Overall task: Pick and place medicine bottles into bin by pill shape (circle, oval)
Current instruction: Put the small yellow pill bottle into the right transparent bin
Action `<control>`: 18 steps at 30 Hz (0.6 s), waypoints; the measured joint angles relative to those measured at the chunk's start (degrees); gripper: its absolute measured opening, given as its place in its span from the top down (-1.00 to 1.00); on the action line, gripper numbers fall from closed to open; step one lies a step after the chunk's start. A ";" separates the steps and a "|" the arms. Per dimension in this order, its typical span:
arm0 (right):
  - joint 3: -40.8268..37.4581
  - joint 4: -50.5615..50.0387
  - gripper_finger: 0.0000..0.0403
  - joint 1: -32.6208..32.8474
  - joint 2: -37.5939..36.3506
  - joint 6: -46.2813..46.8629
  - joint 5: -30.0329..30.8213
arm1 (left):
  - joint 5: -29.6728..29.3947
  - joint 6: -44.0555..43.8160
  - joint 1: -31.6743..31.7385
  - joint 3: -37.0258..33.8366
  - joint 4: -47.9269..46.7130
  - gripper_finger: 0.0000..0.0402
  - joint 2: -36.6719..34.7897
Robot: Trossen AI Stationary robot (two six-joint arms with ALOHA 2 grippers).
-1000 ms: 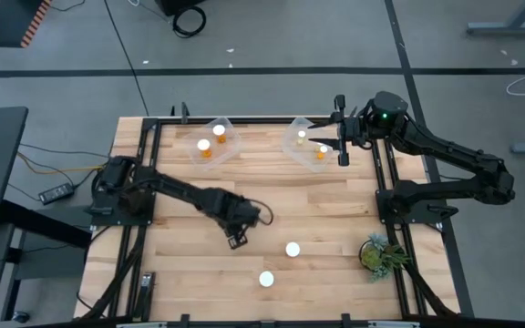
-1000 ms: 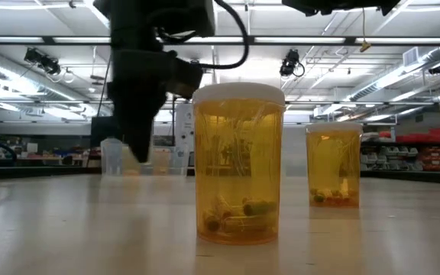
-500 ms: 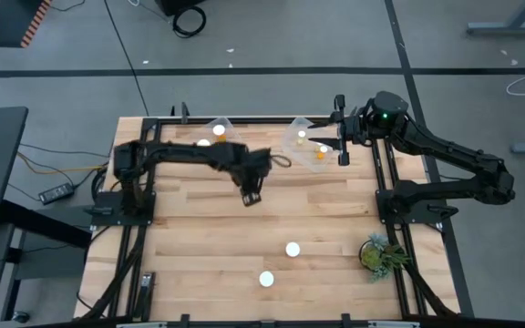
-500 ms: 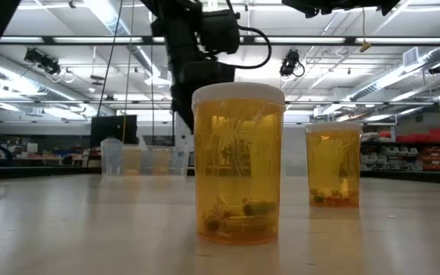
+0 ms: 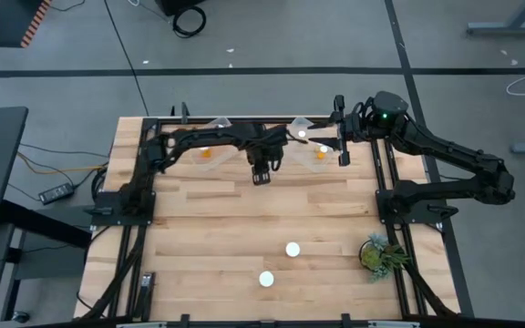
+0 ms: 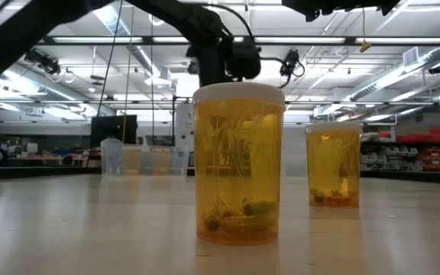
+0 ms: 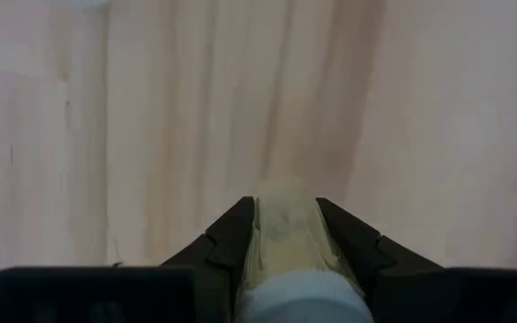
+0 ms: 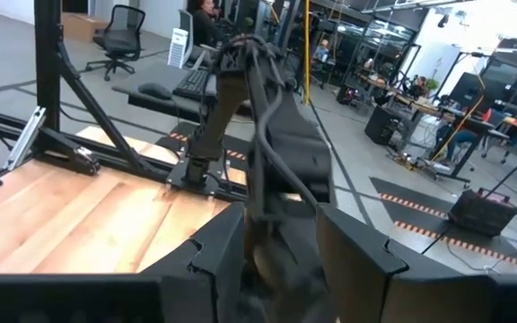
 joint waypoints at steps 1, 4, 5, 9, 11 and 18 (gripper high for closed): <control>0.00 -0.11 0.27 0.02 -0.01 0.20 0.00 | 0.00 0.95 0.41 1.47 -0.28 0.47 1.40; 0.00 -0.12 0.27 0.09 -0.01 0.75 0.00 | -0.09 3.18 1.57 5.86 -2.29 0.47 5.36; 0.00 -0.14 0.27 0.09 -0.01 0.99 0.00 | -0.11 3.72 1.92 7.20 -2.37 0.47 6.39; 0.00 -1.04 0.27 0.62 -0.01 1.07 2.11 | -0.22 4.47 2.54 11.78 -4.58 0.47 9.95; 0.00 -1.24 0.27 1.22 -0.01 1.04 4.06 | -0.19 4.41 2.63 12.79 -6.02 0.47 10.98; 0.00 -1.28 0.27 2.91 -0.01 0.00 6.39 | -0.11 2.87 1.77 11.68 -6.82 0.47 11.46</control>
